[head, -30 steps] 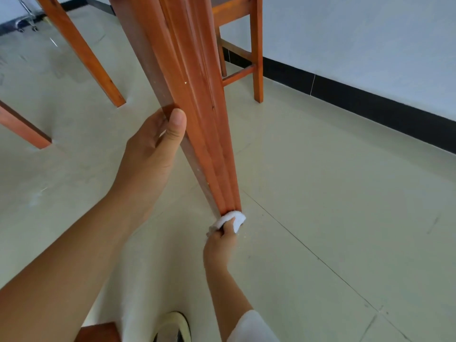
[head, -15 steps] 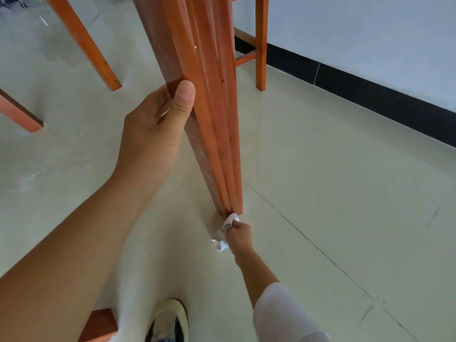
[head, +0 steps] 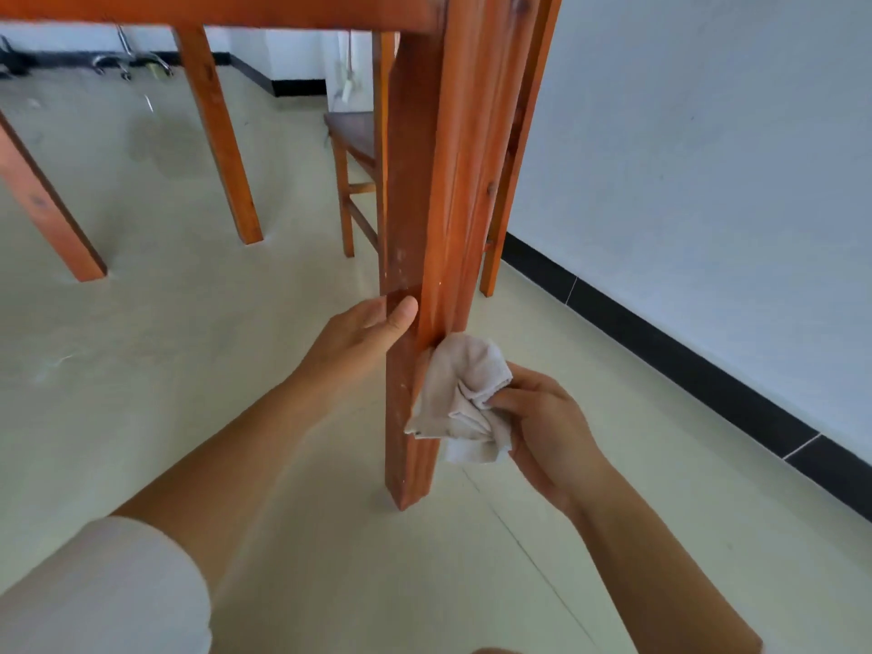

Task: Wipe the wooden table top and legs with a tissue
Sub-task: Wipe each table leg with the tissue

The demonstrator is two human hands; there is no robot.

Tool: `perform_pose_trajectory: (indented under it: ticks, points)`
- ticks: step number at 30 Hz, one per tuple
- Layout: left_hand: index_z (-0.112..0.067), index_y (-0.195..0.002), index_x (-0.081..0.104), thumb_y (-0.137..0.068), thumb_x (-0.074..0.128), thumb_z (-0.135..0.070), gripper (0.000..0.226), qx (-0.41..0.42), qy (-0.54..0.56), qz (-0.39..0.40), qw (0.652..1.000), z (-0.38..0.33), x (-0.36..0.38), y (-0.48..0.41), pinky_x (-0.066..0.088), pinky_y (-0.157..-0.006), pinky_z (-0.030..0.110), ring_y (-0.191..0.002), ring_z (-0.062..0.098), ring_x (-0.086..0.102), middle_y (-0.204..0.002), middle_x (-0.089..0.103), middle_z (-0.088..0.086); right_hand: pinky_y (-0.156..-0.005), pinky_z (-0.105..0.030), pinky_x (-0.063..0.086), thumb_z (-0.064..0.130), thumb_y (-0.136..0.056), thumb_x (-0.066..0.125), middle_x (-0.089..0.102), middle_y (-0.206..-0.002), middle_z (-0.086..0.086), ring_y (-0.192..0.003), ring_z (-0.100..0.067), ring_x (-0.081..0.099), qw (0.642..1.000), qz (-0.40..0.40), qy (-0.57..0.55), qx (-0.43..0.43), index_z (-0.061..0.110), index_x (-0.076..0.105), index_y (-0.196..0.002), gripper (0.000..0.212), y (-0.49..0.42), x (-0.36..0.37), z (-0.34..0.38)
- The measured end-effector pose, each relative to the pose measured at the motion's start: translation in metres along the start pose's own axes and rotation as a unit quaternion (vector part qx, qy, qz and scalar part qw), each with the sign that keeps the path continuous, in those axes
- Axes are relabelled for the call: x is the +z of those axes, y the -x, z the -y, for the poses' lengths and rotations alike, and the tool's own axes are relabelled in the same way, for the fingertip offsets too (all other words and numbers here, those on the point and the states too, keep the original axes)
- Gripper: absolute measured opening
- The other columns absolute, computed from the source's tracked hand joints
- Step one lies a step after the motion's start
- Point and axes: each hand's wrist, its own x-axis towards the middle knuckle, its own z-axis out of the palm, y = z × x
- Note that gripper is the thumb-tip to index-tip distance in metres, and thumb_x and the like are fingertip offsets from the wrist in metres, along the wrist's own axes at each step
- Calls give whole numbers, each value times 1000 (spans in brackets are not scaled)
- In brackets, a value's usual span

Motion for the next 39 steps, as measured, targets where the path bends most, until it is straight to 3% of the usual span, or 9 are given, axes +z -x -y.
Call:
perform_pose_trajectory:
  ticks: [3, 6, 11, 15, 19, 25, 32, 36, 39]
  points:
    - [-24, -135, 47, -75, 24, -78, 84, -58, 79, 47, 994, -10, -11, -8, 26, -113, 35, -130, 13, 43, -137, 50, -9, -75, -34, 55, -12, -88, 39, 66, -91, -21, -85, -32, 65, 975, -21, 154, -157, 6, 69, -104, 39, 9, 15, 51]
    - [-21, -126, 51, -90, 15, -61, 65, -70, 153, 45, 985, -13, -12, -9, 19, -115, 35, -134, 17, 39, -139, 48, 0, -82, -25, 53, -9, -89, 38, 70, -95, 1, -91, -11, 66, 898, -57, 275, -340, 14, 69, -112, 45, 10, 35, 89]
    - [-11, -140, 39, -80, 9, -70, 89, -75, 181, 56, 979, 2, -18, -16, 20, -114, 33, -136, 17, 36, -148, 39, 5, -84, -43, 53, -16, -76, 51, 63, -121, -15, -111, -36, 59, 587, -66, 571, -570, 4, 72, -100, 38, -20, 61, 133]
    - [-13, -141, 38, -74, 9, -76, 97, -72, 218, 83, 970, 12, -24, -16, 18, -115, 34, -136, 14, 35, -149, 36, 3, -100, -44, 43, 1, -85, 47, 66, -116, -16, -113, -37, 58, 325, -68, 752, -570, 2, 71, -94, 26, -50, 66, 139]
    - [-15, -142, 37, -67, 9, -79, 102, -82, 229, 115, 963, 14, -32, -14, 15, -116, 35, -138, 12, 31, -150, 35, -2, -115, -45, 19, 29, -89, 44, 60, -124, -19, -124, -37, 49, 332, -76, 817, -465, 2, 71, -104, 41, -49, 65, 126]
    - [-11, -141, 37, -84, 0, -69, 89, -81, 217, 105, 967, 9, -34, -14, 14, -117, 37, -139, 15, 31, -150, 36, 2, -103, -51, 42, 17, -72, 72, 63, -118, -24, -112, -41, 58, 282, 40, 872, -397, 2, 71, -102, 34, -51, 63, 87]
    - [-10, -139, 41, -86, 0, -69, 89, -87, 236, 105, 962, 15, -34, -22, 17, -115, 38, -137, 18, 35, -147, 40, 4, -116, -47, 15, 22, -90, 49, 53, -132, -26, -129, -40, 45, 284, -96, 859, -416, 2, 67, -113, 35, -57, 68, 100]
    - [-9, -140, 39, -87, 4, -68, 87, -112, 269, 98, 952, 18, -32, -26, 19, -117, 41, -136, 22, 37, -146, 41, 8, -113, -45, 19, 28, -83, 44, 58, -130, -18, -125, -34, 51, 225, 23, 915, -335, 12, 68, -114, 42, -54, 67, 35]
    - [-17, -141, 40, -82, 6, -72, 87, -125, 248, 115, 954, 20, -31, -28, 19, -116, 49, -136, 25, 36, -147, 41, 5, -107, -38, 35, 40, -69, 74, 71, -112, -3, -108, -23, 65, 218, 92, 927, -291, 27, 75, -97, 31, -52, 68, 14]
